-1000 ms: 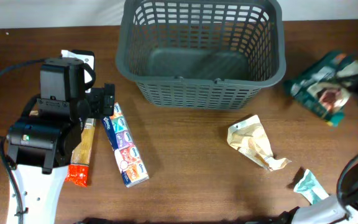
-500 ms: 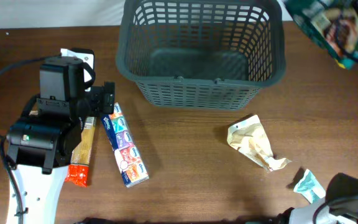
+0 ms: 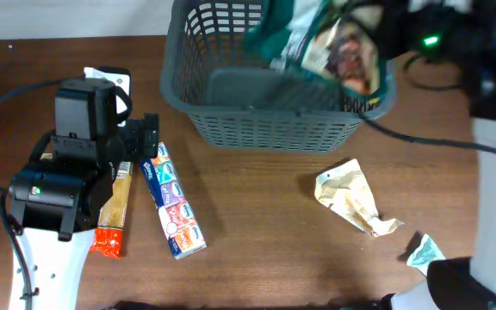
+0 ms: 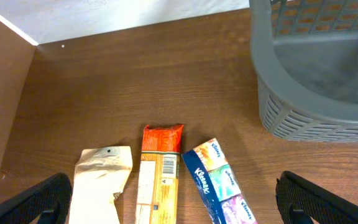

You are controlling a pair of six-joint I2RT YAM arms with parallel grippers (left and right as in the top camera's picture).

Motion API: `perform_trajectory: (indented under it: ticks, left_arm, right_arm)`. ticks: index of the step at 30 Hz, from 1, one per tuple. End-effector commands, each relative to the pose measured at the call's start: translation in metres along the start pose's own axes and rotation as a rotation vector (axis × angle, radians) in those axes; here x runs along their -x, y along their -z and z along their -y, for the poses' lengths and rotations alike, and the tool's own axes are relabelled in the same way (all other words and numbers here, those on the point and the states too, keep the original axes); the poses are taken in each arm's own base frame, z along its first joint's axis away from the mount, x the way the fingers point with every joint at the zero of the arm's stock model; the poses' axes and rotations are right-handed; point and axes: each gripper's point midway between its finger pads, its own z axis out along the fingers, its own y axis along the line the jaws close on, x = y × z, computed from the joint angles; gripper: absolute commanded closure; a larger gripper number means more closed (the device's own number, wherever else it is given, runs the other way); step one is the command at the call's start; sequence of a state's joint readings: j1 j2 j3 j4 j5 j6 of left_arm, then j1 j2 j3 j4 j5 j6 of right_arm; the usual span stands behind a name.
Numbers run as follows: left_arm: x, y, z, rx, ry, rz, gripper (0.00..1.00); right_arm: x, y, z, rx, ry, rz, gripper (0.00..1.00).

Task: Pack container
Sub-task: 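Lift the green Nescafe bag and carry it over the gray basket, then open the right gripper to drop the bag in, then withdraw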

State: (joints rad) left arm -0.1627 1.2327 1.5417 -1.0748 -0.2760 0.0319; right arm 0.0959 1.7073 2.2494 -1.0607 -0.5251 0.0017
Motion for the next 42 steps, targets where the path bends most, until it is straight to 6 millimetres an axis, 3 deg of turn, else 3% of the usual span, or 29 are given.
perform_trajectory:
  ticks: [1, 5, 10, 11, 13, 14, 15, 19, 24, 26, 29, 32, 37, 40, 42]
  left_arm:
    - [0.001, 0.001, -0.001, -0.004, -0.02, 0.003, 0.01]
    - [0.0, 0.001, 0.0, -0.004, -0.035, 0.002, 0.01]
    - [0.0, 0.001, 0.0, -0.004, -0.039, 0.002, 0.01]
    - [0.0, 0.001, 0.0, -0.004, -0.039, 0.002, 0.01]
    - [0.001, 0.001, 0.0, -0.004, -0.046, 0.002, 0.01]
    - [0.001, 0.001, -0.001, -0.004, -0.05, 0.002, 0.01]
    - [0.001, 0.001, -0.002, 0.001, -0.049, 0.002, 0.01]
    - [0.0, 0.001, -0.01, 0.05, -0.049, -0.001, 0.01]
    - [-0.001, 0.001, -0.015, 0.071, -0.043, -0.005, 0.01]
    - [-0.002, 0.0, -0.02, 0.081, -0.033, -0.01, 0.01]
    - [-0.006, -0.001, -0.031, 0.106, -0.011, -0.027, 0.01]
    - [-0.009, -0.002, -0.044, 0.134, 0.015, -0.039, 0.01]
    - [-0.013, -0.003, -0.061, 0.172, 0.051, -0.052, 0.01]
    - [-0.014, -0.003, -0.066, 0.182, 0.066, -0.054, 0.01]
    - [-0.013, -0.003, -0.067, 0.181, 0.071, -0.05, 0.0]
  right_arm:
    - [-0.031, -0.039, 0.028, -0.11, 0.002, -0.11, 0.96]
    - [-0.063, -0.066, 0.04, -0.112, -0.016, -0.208, 0.96]
    - [-0.078, -0.075, 0.046, -0.11, -0.031, -0.257, 0.97]
    - [-0.079, -0.075, 0.046, -0.111, -0.033, -0.262, 0.87]
    - [-0.079, -0.075, 0.046, -0.114, -0.032, -0.263, 0.34]
    - [-0.079, -0.074, 0.046, -0.112, -0.024, -0.261, 0.21]
    - [-0.078, -0.073, 0.045, -0.111, -0.013, -0.261, 0.01]
    - [-0.059, -0.062, 0.038, -0.109, 0.009, -0.208, 0.01]
    - [-0.003, -0.02, 0.028, -0.16, 0.078, -0.043, 0.01]
    - [0.015, 0.002, 0.039, -0.245, 0.076, 0.014, 0.01]
    - [0.026, 0.058, 0.088, -0.554, -0.115, 0.098, 0.01]
    - [0.001, 0.117, 0.143, -0.871, -0.339, 0.114, 0.01]
    - [-0.092, 0.194, 0.195, -1.224, -0.795, 0.007, 0.01]
    - [-0.139, 0.223, 0.208, -1.352, -0.98, -0.083, 0.01]
    - [-0.162, 0.226, 0.218, -1.362, -1.047, -0.148, 0.01]
